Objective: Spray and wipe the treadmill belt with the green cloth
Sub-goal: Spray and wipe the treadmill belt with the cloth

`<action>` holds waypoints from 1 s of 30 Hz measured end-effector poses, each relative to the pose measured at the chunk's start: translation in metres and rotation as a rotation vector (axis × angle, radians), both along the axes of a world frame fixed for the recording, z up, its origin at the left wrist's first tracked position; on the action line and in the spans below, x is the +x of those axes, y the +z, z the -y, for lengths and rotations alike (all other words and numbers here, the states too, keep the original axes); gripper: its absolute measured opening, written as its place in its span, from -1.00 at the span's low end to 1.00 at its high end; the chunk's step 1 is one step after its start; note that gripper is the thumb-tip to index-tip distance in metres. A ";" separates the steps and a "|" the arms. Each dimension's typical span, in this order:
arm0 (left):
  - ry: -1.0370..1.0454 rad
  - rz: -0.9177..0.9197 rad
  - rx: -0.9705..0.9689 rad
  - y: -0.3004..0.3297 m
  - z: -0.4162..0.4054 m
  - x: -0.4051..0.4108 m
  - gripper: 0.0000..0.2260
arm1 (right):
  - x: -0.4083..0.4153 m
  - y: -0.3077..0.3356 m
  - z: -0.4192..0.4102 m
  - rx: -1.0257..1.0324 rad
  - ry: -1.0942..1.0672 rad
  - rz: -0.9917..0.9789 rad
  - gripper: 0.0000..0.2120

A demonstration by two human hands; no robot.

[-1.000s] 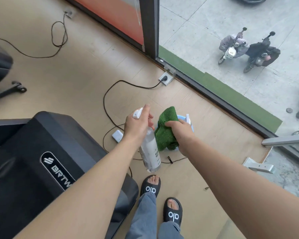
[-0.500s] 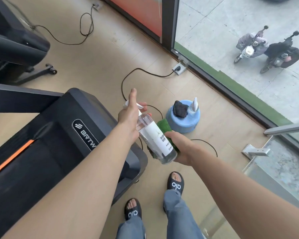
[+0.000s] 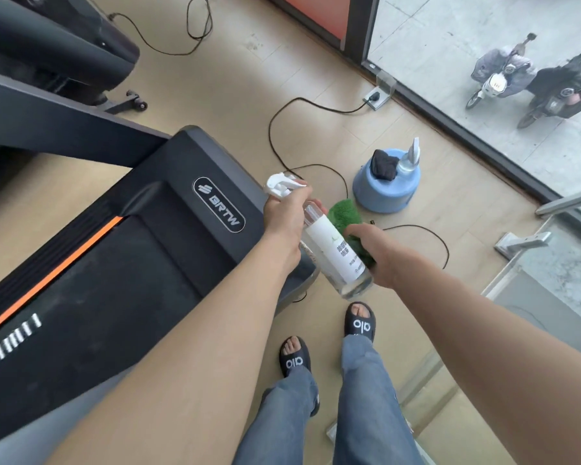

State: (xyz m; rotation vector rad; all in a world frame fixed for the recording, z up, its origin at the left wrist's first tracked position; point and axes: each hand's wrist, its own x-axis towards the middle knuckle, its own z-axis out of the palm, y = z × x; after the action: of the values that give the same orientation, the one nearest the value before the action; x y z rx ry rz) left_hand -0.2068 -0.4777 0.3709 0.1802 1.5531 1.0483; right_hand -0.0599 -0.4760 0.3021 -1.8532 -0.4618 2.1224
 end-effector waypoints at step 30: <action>-0.632 -0.212 -0.045 0.037 0.358 -0.130 -0.87 | -0.152 0.061 0.297 0.361 0.063 0.560 -0.81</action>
State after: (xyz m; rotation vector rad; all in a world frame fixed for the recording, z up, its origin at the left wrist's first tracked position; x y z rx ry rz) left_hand -0.3373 -0.8356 0.4077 0.7190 1.5526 0.5042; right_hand -0.2122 -0.7730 0.3635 -2.1983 -0.9611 1.3957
